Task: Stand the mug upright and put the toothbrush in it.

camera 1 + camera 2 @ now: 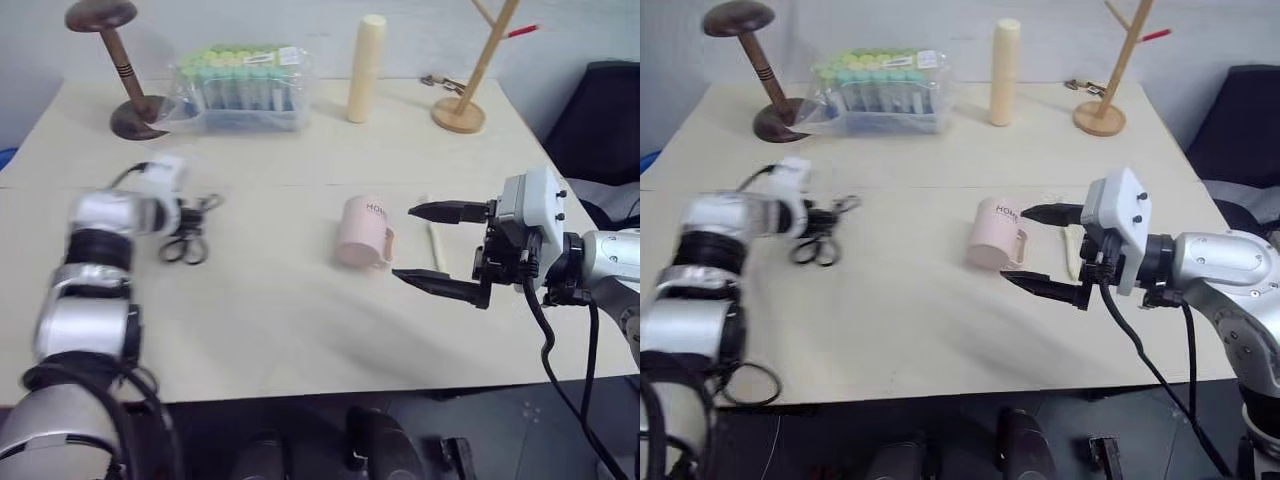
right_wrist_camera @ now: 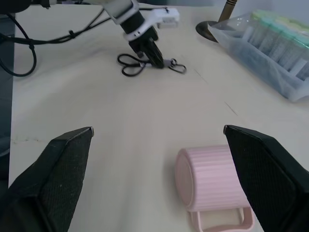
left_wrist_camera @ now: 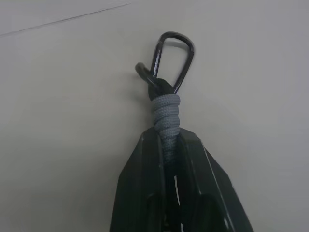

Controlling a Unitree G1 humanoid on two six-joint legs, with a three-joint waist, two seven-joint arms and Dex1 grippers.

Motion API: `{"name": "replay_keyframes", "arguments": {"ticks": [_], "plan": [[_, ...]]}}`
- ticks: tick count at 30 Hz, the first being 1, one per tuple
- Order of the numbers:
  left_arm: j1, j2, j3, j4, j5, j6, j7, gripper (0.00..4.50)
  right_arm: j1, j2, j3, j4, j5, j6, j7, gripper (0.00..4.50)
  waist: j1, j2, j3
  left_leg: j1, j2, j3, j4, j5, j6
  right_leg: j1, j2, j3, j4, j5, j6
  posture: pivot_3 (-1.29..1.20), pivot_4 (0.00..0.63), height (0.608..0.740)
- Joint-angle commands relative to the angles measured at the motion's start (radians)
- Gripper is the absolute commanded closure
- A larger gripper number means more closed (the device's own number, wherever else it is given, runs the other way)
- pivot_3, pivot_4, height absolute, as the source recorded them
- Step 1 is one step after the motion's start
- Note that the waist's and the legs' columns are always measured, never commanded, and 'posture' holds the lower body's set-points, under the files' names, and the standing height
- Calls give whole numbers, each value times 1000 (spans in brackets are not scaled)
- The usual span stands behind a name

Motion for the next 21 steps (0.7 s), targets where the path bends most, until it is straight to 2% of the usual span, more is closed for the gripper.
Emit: {"name": "replay_keyframes", "arguments": {"ticks": [1, 5, 6, 10, 17, 18, 21], "plan": [[102, 103, 85, -96, -22, 60, -1, 4437, -42, 21, 10, -6, 30, -16, 23, 0, 4, 0, 0, -1, 0, 0, 1, 0, 0, 0, -1, -1, 0, 0, 0, 0, 150, 740], [232, 167, 163, -188, -40, 92, 22, 4437, -81, 47, 59, 38, -4, -31, 43, 0, 28, 0, 0, -1, -1, -1, 3, 0, 0, 1, -2, 0, 1, 0, 0, 0, 150, 740], [257, 171, 176, -214, -42, 104, 30, 3730, -86, 50, 67, 46, -12, -34, 49, 0, 34, 0, 0, -1, -1, -1, 3, 0, 0, 1, -3, 0, 1, 0, 0, 0, 150, 740], [331, 189, 229, -282, -42, 122, 67, 2520, -93, 55, 83, 72, -34, -49, 66, 0, 48, -1, 0, -2, -2, -1, 4, 0, 0, 1, -3, 0, 1, 0, 0, 0, 150, 740], [406, 273, 341, -425, -62, 202, 86, 371, -66, 45, 63, 112, -63, -34, 48, 0, 36, -2, 0, -2, -1, 0, 3, 0, 0, 0, -2, 0, 2, 0, 0, 0, 150, 740], [395, 287, 378, -463, -80, 199, 78, 371, -60, 42, 55, 119, -64, -23, 38, 0, 34, -2, 0, -2, -1, 0, 3, 0, 0, 0, -2, 0, 2, 0, 0, 0, 150, 740], [253, 261, 506, -649, -268, 247, -12, 371, -57, 28, 44, 168, -73, 56, -26, 0, 48, -4, 0, -3, 0, -2, 4, 0, 0, 0, -2, -1, 2, 0, 0, 0, 150, 740]]}}
